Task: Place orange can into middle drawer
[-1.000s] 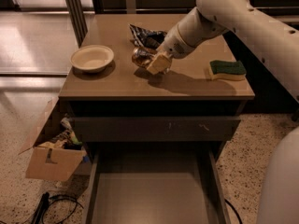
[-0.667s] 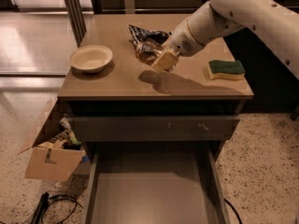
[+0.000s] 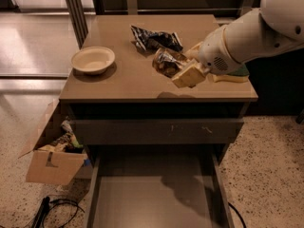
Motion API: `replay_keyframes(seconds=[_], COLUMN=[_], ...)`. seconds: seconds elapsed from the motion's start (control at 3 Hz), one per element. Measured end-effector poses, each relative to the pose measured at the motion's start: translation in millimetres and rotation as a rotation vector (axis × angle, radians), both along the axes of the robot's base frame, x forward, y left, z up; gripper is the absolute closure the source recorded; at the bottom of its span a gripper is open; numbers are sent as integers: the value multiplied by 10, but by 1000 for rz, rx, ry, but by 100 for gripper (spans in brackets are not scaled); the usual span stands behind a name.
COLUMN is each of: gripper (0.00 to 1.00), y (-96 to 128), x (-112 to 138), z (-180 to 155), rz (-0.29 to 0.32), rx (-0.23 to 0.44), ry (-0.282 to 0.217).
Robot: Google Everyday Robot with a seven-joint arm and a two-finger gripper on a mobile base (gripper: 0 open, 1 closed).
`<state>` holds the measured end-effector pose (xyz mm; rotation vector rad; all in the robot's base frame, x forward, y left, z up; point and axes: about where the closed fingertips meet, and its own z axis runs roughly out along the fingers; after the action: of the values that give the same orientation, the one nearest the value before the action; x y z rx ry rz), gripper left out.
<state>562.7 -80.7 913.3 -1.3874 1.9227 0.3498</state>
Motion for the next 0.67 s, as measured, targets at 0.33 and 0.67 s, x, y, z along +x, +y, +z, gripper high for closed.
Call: replay_keyframes(seconds=[0.33,0.67], gripper=[100,100], y=[-271,-424], x=[-505,-655], z=[-90,-144], rz=[-60,-94], rx=[31,41], ry=[11,24])
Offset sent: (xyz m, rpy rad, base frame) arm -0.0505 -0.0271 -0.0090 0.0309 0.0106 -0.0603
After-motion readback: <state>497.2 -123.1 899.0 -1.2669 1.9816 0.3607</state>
